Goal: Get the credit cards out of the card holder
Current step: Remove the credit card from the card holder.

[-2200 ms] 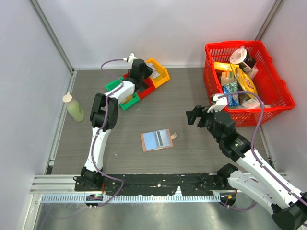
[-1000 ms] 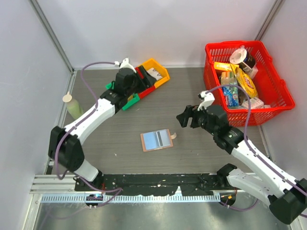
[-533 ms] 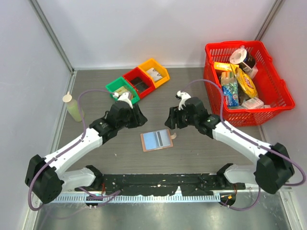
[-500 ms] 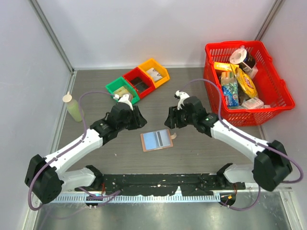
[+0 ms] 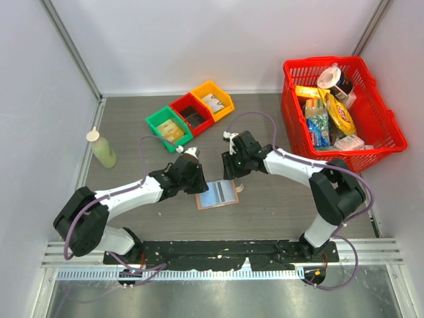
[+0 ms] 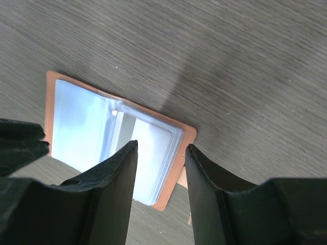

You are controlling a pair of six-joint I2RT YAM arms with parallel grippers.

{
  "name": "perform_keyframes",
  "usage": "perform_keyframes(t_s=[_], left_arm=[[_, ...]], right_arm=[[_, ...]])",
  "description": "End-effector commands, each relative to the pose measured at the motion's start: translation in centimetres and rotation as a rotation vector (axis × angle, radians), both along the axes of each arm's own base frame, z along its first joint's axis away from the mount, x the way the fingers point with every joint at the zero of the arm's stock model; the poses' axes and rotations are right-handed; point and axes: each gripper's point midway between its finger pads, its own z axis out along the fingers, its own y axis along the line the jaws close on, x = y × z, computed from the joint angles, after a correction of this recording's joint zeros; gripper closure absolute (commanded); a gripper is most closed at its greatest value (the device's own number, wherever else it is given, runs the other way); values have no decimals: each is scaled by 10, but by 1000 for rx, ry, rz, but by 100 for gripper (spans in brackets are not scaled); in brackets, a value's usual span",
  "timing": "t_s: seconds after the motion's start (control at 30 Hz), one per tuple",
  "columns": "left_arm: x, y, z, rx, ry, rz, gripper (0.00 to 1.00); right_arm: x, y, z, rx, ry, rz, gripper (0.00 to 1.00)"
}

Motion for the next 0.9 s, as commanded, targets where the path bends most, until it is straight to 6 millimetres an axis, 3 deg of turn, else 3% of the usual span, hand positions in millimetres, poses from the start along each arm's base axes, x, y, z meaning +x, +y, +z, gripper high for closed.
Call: perform_keyframes(t_s=[0.0, 0.17, 0.57, 0.67, 0.87], left_arm=[[0, -16, -11, -19, -4, -31, 80], [-5, -19, -27, -3, 27, -36, 83], [-10, -12, -51, 28, 69, -2, 85], [-10, -12, -52, 30, 67, -2, 85], [-9, -13, -53, 36, 66, -8, 86]], right_arm=[[11, 10, 1, -30, -26, 48, 53], [7, 15, -10, -53, -7, 88, 62], [2, 14, -26, -93, 20, 118, 65], [1, 16, -27, -87, 28, 122, 66], [-5, 27, -10, -51, 27, 153, 67]])
